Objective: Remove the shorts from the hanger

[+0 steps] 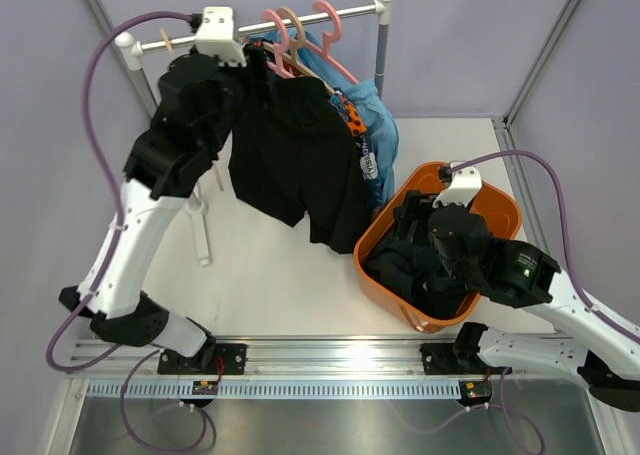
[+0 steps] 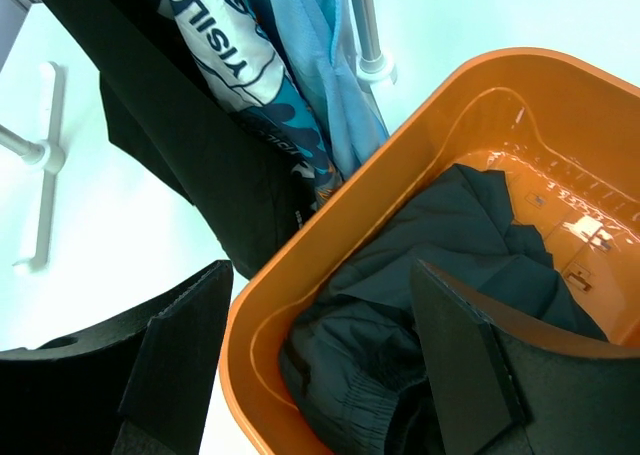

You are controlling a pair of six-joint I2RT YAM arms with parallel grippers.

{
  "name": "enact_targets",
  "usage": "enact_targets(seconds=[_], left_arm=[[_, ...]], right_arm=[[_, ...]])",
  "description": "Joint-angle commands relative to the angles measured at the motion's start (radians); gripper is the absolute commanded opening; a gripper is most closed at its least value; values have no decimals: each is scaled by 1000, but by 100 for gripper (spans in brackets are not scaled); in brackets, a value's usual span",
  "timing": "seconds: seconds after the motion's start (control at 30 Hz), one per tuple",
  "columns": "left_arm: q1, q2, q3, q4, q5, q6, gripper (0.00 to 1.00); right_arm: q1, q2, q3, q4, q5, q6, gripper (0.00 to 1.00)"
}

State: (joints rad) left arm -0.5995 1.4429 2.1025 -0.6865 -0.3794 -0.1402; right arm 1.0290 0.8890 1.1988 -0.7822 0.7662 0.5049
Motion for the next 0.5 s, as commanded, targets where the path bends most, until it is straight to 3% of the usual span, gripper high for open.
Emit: enact_targets(seconds=[0.0,0.47], left_arm=[[-22,57,13,153,-75,-32,63],[-43,284,103,254,-268,-22,63]], right_arm=[[-7,-30,44,-49,21,21,80],[-7,-108,47,-164,51,63,80]])
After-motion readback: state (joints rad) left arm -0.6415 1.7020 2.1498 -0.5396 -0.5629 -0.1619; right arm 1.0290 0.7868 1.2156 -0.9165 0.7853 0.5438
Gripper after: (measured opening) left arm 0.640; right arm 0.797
